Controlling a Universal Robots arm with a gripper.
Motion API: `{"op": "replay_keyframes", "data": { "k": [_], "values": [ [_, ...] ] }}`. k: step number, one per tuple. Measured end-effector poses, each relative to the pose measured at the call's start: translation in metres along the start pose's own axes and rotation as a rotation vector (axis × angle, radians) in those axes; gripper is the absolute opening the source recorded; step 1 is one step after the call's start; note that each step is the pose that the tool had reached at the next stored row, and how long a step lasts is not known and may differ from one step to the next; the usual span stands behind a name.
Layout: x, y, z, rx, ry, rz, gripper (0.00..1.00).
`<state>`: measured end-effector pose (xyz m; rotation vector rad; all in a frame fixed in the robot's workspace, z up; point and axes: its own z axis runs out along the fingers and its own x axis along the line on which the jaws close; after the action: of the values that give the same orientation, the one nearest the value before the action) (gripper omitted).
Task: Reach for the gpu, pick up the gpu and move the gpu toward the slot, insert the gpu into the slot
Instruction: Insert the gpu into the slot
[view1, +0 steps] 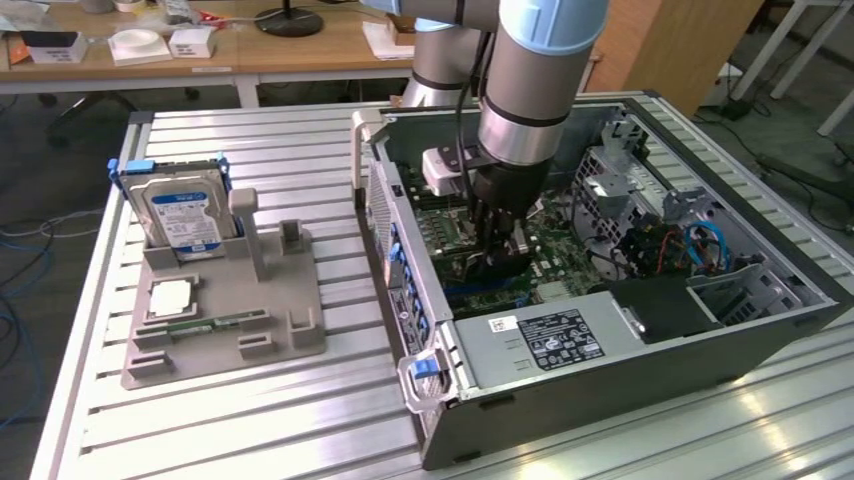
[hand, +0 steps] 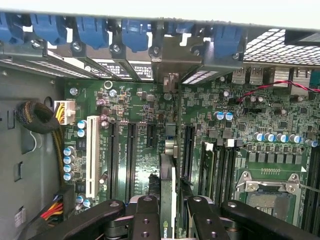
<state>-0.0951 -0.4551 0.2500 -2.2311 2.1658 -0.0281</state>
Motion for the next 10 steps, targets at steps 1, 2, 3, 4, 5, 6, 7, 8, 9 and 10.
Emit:
{"op": "replay_keyframes", "data": {
  "k": [1, 2, 3, 4, 5, 6, 7, 8, 9, 10],
  "values": [
    [0.0, 0.0, -0.0007, 0.0, 0.0001, 0.0, 0.26],
    [0.0001, 0.0, -0.0017, -0.0005, 0.001, 0.0, 0.26],
    [0.0001, -0.0001, -0.0023, -0.0005, 0.0009, 0.0, 0.26],
    [0.0, -0.0001, -0.0025, -0.0004, 0.0007, 0.0, 0.26],
    [0.0, -0.0001, -0.0026, -0.0004, 0.0007, 0.0, 0.26],
    [0.0, -0.0001, -0.0027, -0.0004, 0.0008, 0.0, 0.26],
    [0.0001, -0.0001, -0.0028, -0.0005, 0.0009, 0.0, 0.26],
    [0.0001, -0.0001, -0.0028, -0.0005, 0.001, 0.0, 0.26],
    [0.0001, -0.0001, -0.0028, -0.0005, 0.0011, 0.0, 0.26],
    [0.0001, -0.0001, -0.0028, -0.0006, 0.001, 0.0, 0.26]
  ]
}}
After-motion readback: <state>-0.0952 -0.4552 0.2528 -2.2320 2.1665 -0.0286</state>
